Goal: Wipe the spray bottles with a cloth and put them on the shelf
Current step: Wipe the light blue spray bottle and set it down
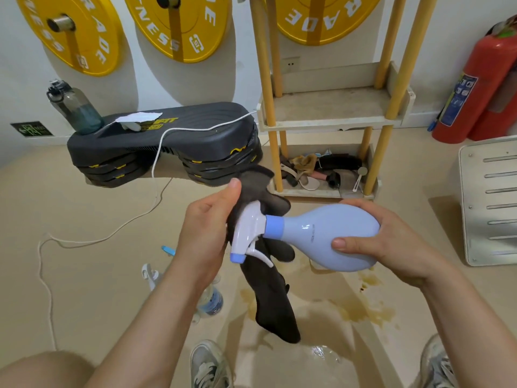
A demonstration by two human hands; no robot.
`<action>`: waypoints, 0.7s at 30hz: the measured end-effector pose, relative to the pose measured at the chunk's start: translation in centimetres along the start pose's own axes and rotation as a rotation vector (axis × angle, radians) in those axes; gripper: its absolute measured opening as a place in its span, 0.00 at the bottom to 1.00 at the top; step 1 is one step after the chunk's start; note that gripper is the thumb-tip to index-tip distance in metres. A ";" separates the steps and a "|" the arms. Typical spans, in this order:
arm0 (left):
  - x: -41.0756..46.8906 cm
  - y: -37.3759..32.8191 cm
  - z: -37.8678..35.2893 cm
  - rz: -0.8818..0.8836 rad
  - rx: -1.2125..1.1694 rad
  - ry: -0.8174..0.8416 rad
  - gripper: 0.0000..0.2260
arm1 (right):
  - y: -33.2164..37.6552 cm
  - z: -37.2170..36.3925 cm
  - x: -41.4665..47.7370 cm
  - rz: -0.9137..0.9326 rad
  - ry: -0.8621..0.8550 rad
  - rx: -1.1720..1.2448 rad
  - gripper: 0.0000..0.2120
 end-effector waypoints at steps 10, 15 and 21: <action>-1.4 2.5 0.5 -0.024 0.256 -0.171 0.12 | -5.5 -1.4 1.7 -0.263 -0.326 0.522 0.38; 0.3 2.3 0.0 0.086 -0.026 -0.238 0.08 | -6.1 -4.1 2.2 -0.271 -0.262 0.442 0.39; 1.7 2.1 -1.2 0.128 -0.001 -0.197 0.05 | -6.0 -5.1 2.7 -0.262 -0.019 0.183 0.36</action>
Point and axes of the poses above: each hand's wrist, its own x-axis towards the middle knuckle, its own z-axis out of the back of the hand, y = z × x, the point moved 3 cm from there along x, towards the middle knuckle, and after that the axes turned 8 degrees about -y, right-handed, at the moved point
